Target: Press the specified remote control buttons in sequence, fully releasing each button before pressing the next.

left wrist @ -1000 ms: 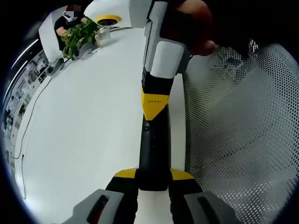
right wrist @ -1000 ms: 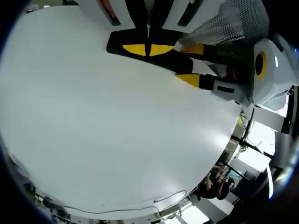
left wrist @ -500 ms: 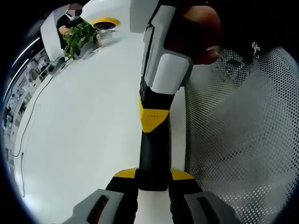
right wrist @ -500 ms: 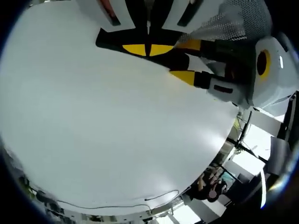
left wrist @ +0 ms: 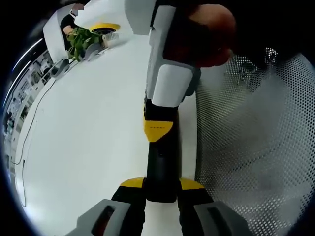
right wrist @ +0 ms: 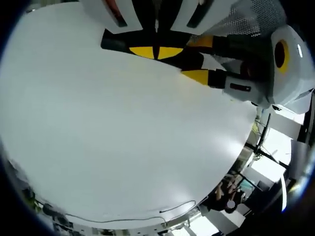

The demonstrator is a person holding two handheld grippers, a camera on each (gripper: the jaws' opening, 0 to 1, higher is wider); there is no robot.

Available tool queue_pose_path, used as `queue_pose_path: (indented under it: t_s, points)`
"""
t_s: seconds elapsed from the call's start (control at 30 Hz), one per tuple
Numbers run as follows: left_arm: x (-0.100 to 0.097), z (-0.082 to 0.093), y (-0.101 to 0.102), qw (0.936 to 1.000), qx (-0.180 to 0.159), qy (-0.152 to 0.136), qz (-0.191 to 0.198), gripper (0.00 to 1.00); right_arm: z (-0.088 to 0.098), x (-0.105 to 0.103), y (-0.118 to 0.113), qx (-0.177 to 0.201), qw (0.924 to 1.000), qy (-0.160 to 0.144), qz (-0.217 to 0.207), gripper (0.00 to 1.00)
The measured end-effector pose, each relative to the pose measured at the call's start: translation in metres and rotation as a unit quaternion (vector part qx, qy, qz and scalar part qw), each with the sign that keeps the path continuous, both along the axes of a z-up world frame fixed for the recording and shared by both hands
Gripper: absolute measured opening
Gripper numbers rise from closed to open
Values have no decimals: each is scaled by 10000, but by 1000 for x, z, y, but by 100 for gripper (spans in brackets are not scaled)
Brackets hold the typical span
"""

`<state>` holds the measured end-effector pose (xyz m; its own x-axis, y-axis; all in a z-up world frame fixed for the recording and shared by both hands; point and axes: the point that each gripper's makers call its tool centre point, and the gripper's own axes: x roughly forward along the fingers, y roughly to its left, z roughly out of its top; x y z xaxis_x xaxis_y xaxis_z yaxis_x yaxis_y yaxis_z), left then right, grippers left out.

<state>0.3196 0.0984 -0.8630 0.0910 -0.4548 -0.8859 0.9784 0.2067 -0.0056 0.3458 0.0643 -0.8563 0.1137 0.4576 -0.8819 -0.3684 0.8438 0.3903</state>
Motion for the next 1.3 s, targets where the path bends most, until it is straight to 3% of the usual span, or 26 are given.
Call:
queue_pose_path:
  t_s: [0.17,0.27,0.4,0.67,1.07,1.3]
  points:
    - [0,0,0,10000,15,0,45,24,1,0,-1,200,9998,-60,-23,0]
    - [0,0,0,10000,14,-8,52,24,2,0,-3,305,9993,162,-125,0]
    - [0,0,0,10000,9,-6,53,24,8,-1,-4,303,9993,162,-144,0]
    - [0,0,0,10000,18,-1,60,24,8,-11,-5,403,9972,582,-236,0]
    - [-1,0,0,10000,4,-1,33,25,4,-17,-2,352,9970,681,-128,0]
    - [-1,0,0,10000,7,5,18,25,2,-16,-3,285,9980,561,-9,0]
